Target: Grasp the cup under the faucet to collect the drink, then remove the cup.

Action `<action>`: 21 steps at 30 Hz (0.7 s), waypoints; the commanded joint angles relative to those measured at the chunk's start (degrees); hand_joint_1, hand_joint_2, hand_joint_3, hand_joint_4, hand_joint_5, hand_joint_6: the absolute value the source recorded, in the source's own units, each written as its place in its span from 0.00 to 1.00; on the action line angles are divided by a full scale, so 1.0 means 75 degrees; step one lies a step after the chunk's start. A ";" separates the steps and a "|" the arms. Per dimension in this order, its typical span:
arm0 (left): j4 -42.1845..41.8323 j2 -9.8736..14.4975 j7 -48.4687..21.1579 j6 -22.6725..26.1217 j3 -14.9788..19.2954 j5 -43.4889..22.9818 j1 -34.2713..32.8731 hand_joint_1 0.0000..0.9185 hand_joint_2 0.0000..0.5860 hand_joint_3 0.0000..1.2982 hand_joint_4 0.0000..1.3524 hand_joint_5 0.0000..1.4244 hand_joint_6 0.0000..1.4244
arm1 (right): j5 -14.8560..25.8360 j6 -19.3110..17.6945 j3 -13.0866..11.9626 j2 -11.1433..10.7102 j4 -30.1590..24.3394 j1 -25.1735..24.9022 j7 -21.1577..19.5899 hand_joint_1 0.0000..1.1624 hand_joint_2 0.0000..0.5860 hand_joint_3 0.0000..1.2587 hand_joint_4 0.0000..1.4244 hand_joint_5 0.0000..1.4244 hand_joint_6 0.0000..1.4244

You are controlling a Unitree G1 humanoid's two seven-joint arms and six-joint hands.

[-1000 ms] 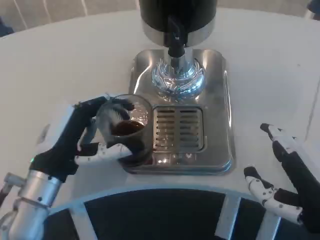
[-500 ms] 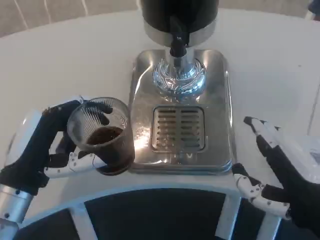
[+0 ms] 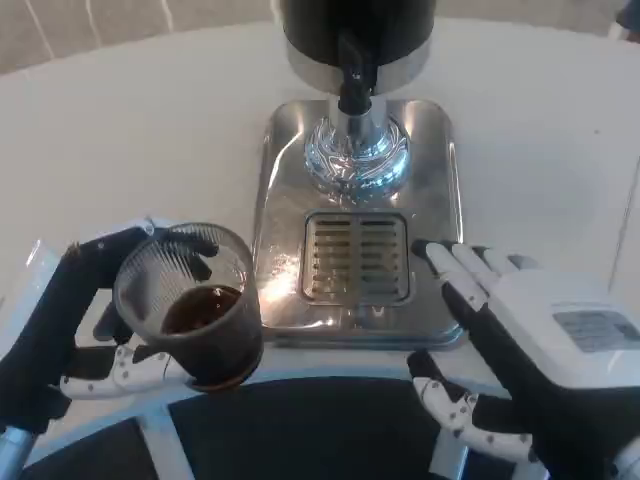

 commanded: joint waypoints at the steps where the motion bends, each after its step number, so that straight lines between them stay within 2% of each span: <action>1: -0.0590 0.0002 -0.0159 -0.0039 0.0206 -0.0305 0.0464 0.70 0.00 0.71 0.82 0.94 1.00 | -0.0120 -0.0263 0.0280 0.0113 -0.0265 0.0345 0.0066 0.34 0.94 0.00 0.00 0.00 0.00; 9: -0.1361 -0.0052 -0.0351 0.0015 0.0312 -0.0395 0.1055 0.70 0.00 0.71 0.82 0.94 1.00 | -0.0234 -0.0589 0.0521 0.0238 -0.0436 0.0639 0.0131 0.35 0.94 0.00 0.00 0.00 0.00; 21: -0.1879 -0.0231 -0.0568 0.0138 0.0306 -0.0378 0.1373 0.70 0.00 0.71 0.82 0.94 1.00 | -0.0151 -0.0801 0.0483 0.0322 -0.0546 0.1033 0.0139 0.36 0.95 0.00 0.00 0.00 0.00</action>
